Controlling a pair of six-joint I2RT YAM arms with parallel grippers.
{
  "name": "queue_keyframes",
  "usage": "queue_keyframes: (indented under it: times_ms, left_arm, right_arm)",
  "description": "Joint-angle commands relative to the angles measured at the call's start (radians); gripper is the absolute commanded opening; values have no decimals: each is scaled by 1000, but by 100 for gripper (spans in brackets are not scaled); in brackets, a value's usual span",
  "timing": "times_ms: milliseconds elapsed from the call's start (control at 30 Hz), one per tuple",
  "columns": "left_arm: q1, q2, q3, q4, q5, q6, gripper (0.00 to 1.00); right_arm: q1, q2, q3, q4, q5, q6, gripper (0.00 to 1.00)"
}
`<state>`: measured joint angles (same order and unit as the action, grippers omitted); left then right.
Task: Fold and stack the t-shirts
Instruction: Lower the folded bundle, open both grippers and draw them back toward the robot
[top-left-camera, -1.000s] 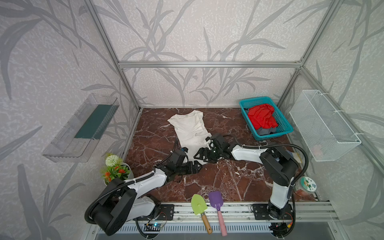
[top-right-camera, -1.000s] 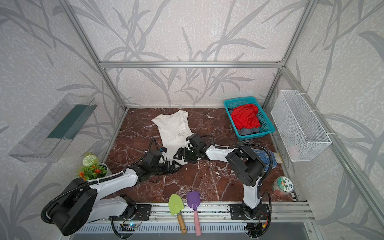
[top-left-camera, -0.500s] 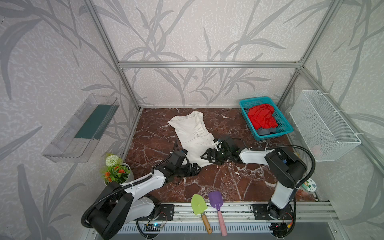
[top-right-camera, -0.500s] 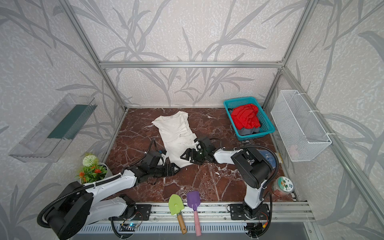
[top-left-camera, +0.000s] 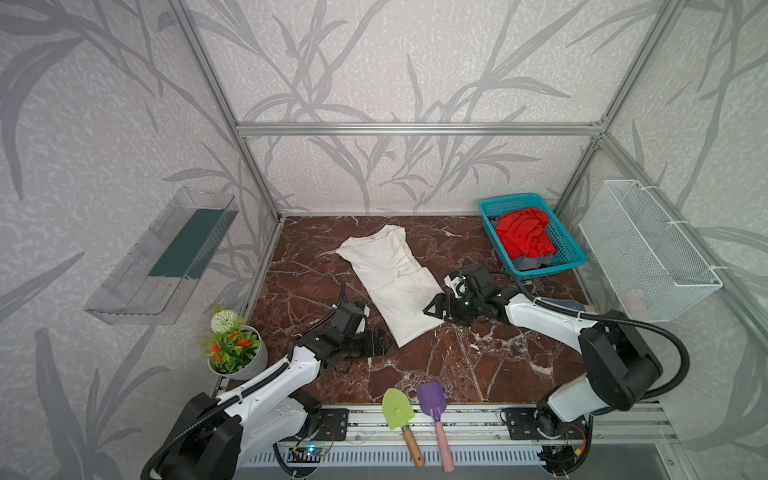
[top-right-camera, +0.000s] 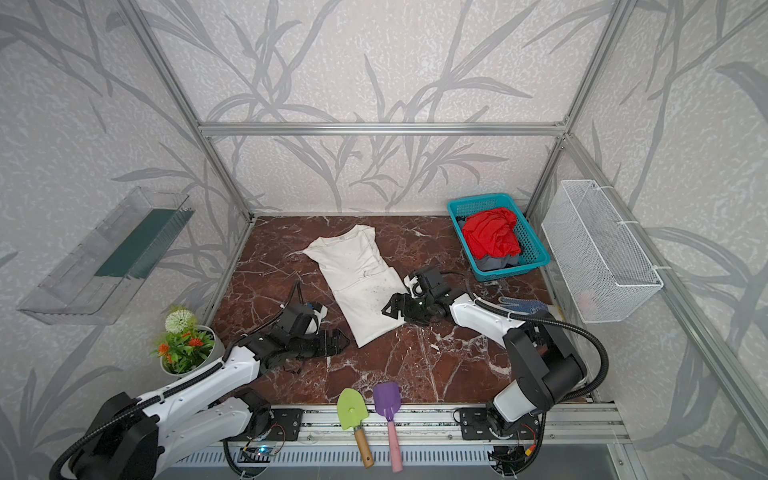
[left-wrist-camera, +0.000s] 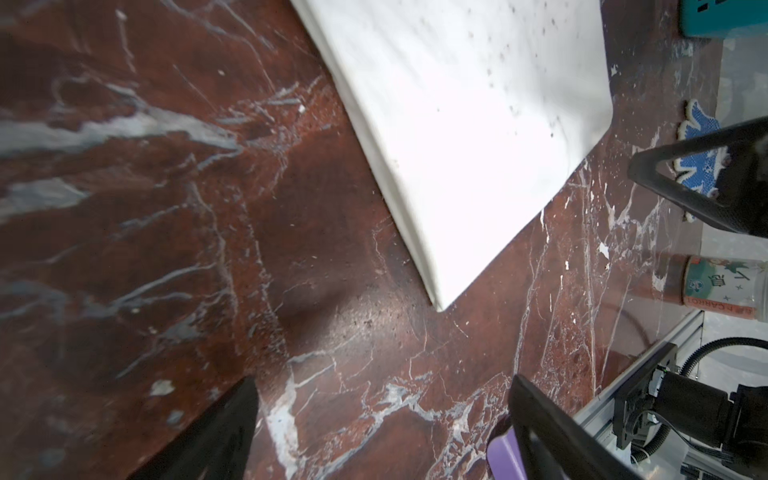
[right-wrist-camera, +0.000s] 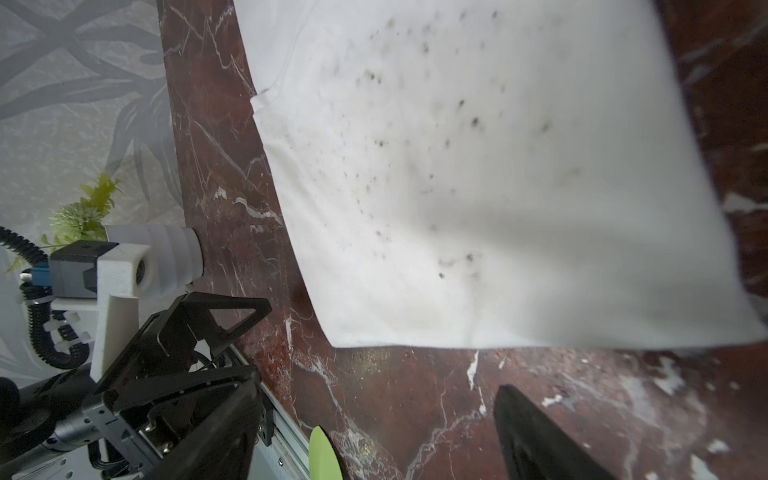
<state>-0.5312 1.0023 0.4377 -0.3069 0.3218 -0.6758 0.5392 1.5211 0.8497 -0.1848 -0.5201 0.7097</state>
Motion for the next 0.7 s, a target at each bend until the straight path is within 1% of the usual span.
queue_keyframes:
  times_ms: [0,33,100,200,300,467,567,667]
  left_arm:
    - [7,-61,70,-136,-95,12,94]
    - [7,-81,77,-161,-118,-2,94]
    - [7,-119,82,-201,-191,-55,93]
    - [13,-149,84,-262,-259,-117,92]
    - [25,-138,95,-293,-248,-154,90]
    - [27,-63,126,-287,-213,-197,80]
    - [27,-18,132,-275,-196,-215,73]
    - [28,32,127,-248,-160,-226,67]
  right_arm:
    - [-56,-29,2,-141,32,-65,88]
    - [-69,-26,-1,-149,26,-97,88]
    - [-95,-10,3,-170,11,-124,88]
    - [-106,5,21,-212,16,-158,88]
    - [-108,-5,16,-222,44,-171,88]
    - [-112,0,5,-246,82,-209,88]
    - [-112,14,2,-245,72,-217,87]
    - [-110,20,-9,-235,62,-221,83]
